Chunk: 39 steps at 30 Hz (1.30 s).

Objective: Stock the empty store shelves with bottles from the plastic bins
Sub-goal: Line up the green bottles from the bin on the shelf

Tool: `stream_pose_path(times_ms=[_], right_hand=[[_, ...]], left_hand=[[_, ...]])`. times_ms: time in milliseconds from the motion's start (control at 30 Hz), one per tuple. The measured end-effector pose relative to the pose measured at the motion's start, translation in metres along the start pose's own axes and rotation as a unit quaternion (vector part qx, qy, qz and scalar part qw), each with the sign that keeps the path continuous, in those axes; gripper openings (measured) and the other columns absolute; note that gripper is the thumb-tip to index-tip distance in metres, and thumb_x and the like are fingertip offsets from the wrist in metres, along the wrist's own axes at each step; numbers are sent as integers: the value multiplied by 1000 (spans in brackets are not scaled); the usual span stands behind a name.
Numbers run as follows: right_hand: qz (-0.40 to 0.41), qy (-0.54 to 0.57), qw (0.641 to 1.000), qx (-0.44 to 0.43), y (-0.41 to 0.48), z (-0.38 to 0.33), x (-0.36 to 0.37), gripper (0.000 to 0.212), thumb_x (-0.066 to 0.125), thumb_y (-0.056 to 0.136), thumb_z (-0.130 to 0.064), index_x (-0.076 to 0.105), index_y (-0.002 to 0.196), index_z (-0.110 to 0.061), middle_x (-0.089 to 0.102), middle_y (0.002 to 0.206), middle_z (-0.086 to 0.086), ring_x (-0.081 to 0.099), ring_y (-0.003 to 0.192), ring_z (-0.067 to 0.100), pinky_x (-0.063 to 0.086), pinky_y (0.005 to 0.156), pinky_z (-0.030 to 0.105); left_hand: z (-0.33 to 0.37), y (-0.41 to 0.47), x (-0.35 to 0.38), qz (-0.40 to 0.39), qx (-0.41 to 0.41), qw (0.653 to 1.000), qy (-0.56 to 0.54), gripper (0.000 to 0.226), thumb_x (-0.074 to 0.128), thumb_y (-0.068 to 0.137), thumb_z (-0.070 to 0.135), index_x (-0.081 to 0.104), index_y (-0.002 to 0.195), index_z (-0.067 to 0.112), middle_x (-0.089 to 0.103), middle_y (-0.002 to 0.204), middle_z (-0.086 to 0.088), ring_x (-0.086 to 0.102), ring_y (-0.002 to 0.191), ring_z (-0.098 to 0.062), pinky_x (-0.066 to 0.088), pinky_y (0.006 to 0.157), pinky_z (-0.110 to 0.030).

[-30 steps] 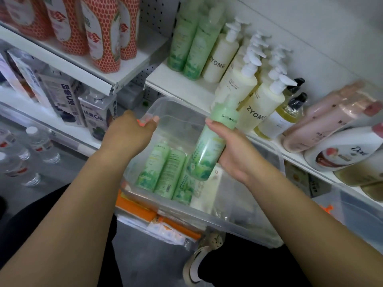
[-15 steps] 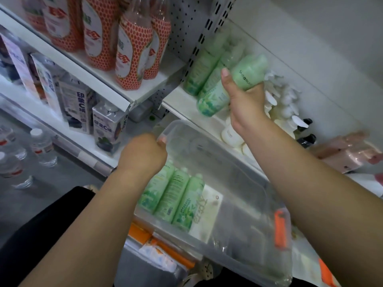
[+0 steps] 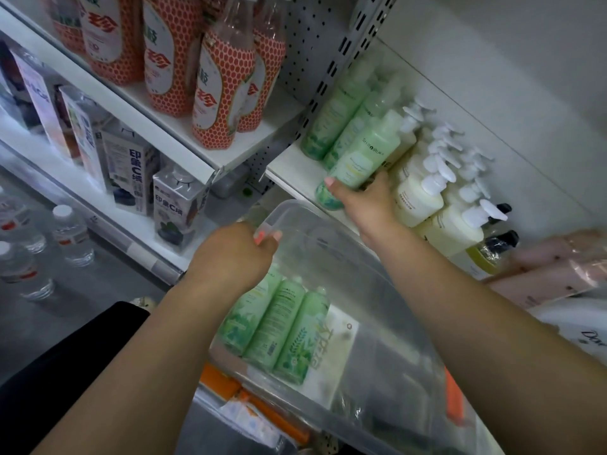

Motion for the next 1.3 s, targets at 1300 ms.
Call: stream_pose_path(times_ms=[1300], right_hand=[[54,-80,995,-14,23,13,29,44,81,83,-24,64,120,-5,72,115,9,67,96,16,53,88,27]], left_hand=[[-14,1,-6,4,-10,1000,-1,60,40,97,63,64,91,8,65,89,-9,61,87,-24,45,72,-36]])
Point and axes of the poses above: each hand's wrist, its own y-axis towards the middle knuckle, its own x-axis out of the palm, z = x × y, the point moved 1 cm from there along y, towards the middle knuckle
